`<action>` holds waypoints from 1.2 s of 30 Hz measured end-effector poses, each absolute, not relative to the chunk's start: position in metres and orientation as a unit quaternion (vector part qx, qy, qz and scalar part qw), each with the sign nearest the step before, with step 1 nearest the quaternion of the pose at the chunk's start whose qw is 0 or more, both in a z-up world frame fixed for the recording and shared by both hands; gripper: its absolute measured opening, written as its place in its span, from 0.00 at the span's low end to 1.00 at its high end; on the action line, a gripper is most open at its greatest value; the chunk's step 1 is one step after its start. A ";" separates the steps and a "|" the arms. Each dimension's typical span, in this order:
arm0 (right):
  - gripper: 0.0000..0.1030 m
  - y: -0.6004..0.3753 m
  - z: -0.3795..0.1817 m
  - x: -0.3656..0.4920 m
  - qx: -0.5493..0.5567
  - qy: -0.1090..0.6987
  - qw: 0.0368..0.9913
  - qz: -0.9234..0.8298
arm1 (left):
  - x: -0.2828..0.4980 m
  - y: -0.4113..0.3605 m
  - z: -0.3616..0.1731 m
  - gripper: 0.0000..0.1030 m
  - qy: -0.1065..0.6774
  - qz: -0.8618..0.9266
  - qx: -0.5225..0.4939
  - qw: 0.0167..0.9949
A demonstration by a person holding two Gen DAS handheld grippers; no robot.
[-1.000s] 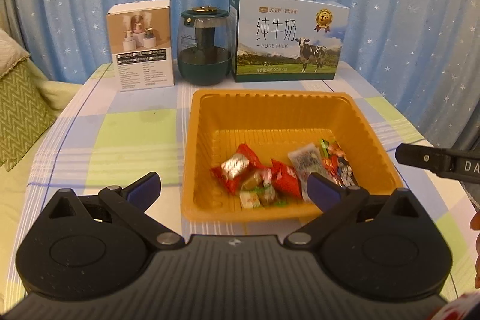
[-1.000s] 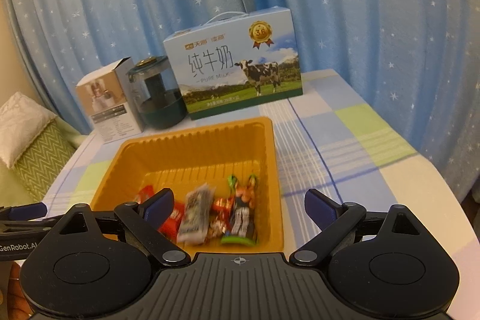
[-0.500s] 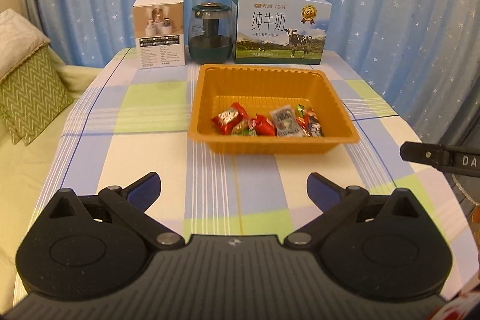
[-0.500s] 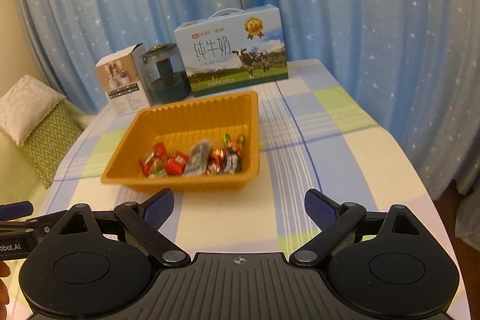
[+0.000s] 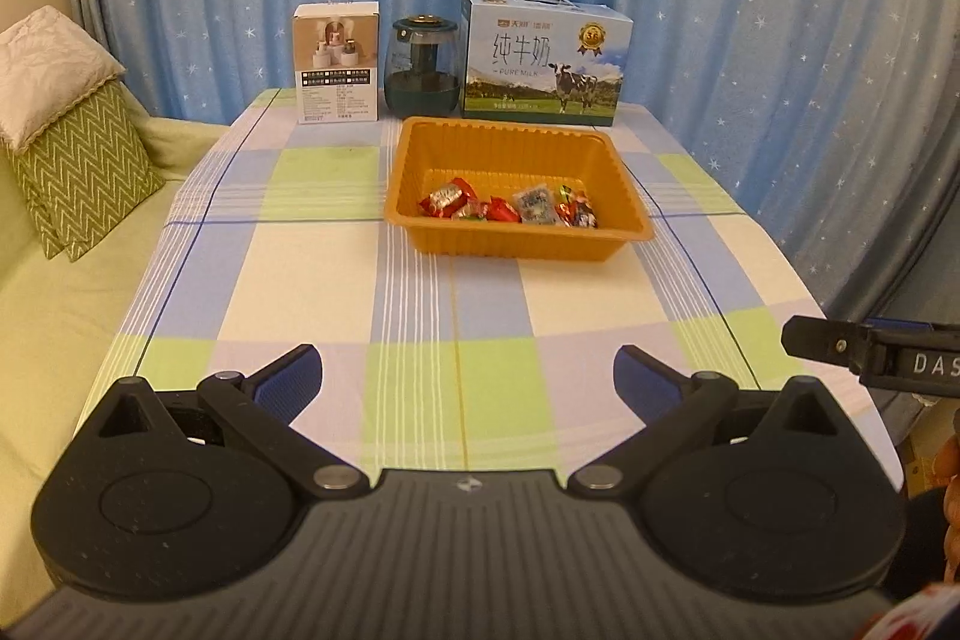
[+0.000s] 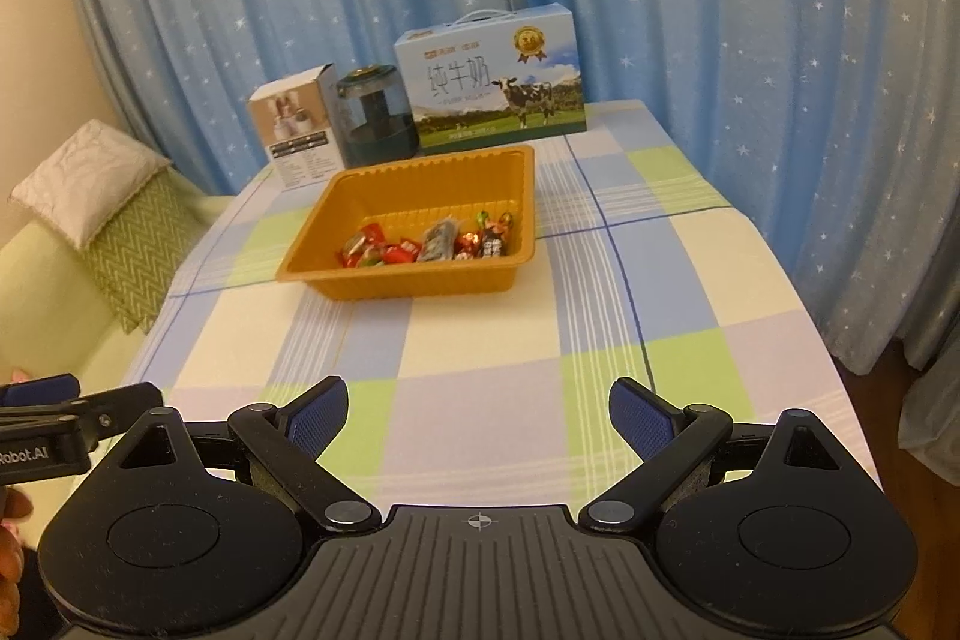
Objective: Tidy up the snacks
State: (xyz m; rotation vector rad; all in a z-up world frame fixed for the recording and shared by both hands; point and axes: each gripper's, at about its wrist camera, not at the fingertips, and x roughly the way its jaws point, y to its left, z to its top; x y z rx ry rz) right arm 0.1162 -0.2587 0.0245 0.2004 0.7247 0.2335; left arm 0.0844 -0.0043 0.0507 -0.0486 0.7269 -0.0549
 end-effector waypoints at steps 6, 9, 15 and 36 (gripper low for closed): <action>0.91 -0.258 0.035 0.088 0.111 0.349 0.923 0.121 | 0.055 -0.007 0.061 1.00 0.344 -0.013 -0.018 0.939; 0.91 -0.256 0.042 0.075 0.113 0.344 0.924 0.126 | 0.041 -0.006 0.065 1.00 0.339 -0.006 -0.021 0.941; 0.91 -0.252 0.049 0.050 0.095 0.336 0.928 0.131 | 0.020 -0.007 0.070 1.00 0.337 -0.005 -0.023 0.941; 0.91 -0.247 0.052 -0.003 0.057 0.327 0.934 0.135 | -0.020 -0.012 0.069 1.00 0.338 -0.005 -0.018 0.941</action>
